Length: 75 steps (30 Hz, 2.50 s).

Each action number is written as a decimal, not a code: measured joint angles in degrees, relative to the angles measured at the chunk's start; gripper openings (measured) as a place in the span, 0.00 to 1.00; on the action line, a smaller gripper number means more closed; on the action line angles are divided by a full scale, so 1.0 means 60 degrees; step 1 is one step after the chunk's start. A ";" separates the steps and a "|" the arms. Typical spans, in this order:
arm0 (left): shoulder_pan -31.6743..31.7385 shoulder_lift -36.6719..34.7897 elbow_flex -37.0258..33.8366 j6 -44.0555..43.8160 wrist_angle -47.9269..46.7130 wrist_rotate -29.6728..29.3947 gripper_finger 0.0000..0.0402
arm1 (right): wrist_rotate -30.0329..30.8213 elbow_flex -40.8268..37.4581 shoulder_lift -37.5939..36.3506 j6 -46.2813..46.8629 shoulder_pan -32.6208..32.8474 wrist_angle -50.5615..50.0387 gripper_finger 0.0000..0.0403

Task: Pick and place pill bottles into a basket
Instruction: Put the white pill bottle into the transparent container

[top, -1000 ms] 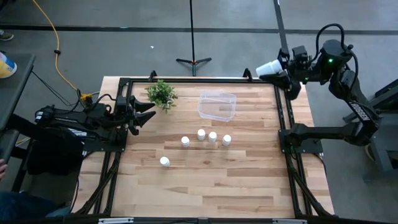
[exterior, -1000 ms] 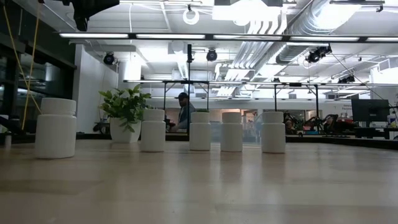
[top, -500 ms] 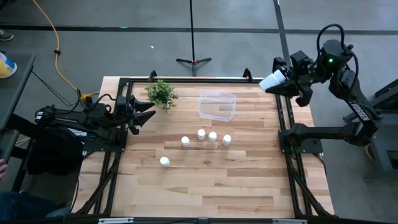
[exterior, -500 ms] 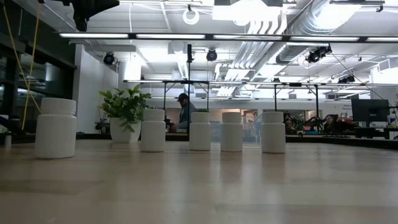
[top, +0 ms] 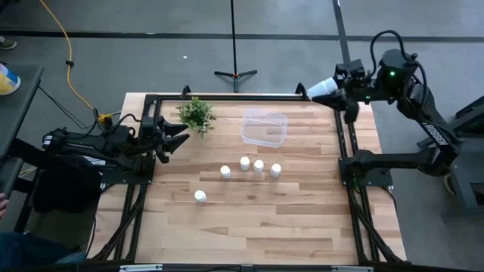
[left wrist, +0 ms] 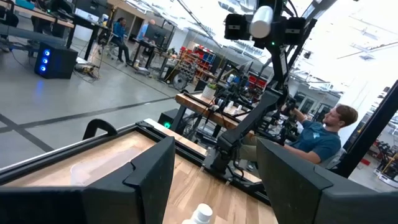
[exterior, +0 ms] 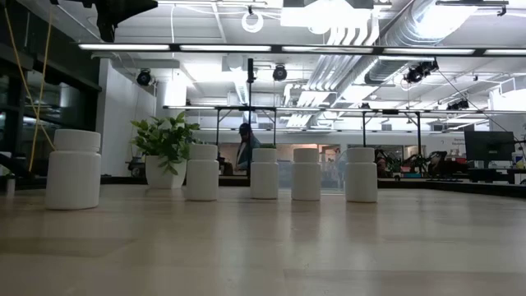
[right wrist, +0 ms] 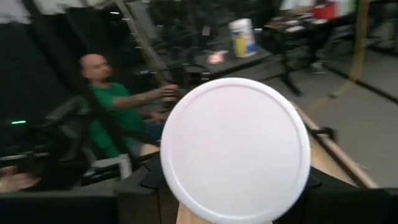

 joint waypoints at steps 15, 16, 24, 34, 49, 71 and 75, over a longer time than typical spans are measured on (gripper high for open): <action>0.0000 0.0004 0.0000 -0.0004 -0.0004 -0.0011 0.65 | 0.2241 0.0000 0.1327 -0.0927 0.1363 -0.0590 0.42; 0.0000 0.0001 0.0000 -0.0004 -0.0004 -0.0007 0.65 | 0.2478 0.0000 0.1429 -0.0941 0.1469 -0.0677 0.42; 0.0000 0.0000 0.0000 -0.0004 -0.0007 -0.0007 0.65 | 0.3760 0.0000 0.2385 -0.1263 0.1994 -0.1586 0.42; 0.0000 0.0001 0.0000 -0.0007 -0.0007 -0.0007 0.65 | 0.4255 0.0000 0.3480 -0.1739 0.2019 -0.2845 0.42; 0.0000 0.0003 0.0000 -0.0010 -0.0073 -0.0007 0.65 | 0.4977 0.0004 0.5586 -0.2286 0.2019 -0.2952 0.42; 0.0000 0.0003 0.0000 -0.0010 -0.0065 -0.0004 0.65 | 0.4612 0.0004 0.7443 -0.2587 0.1633 -0.1397 0.42; 0.0000 0.0003 0.0000 -0.0010 -0.0063 -0.0004 0.65 | 0.4555 0.0004 0.7520 -0.2587 0.1640 -0.1120 0.42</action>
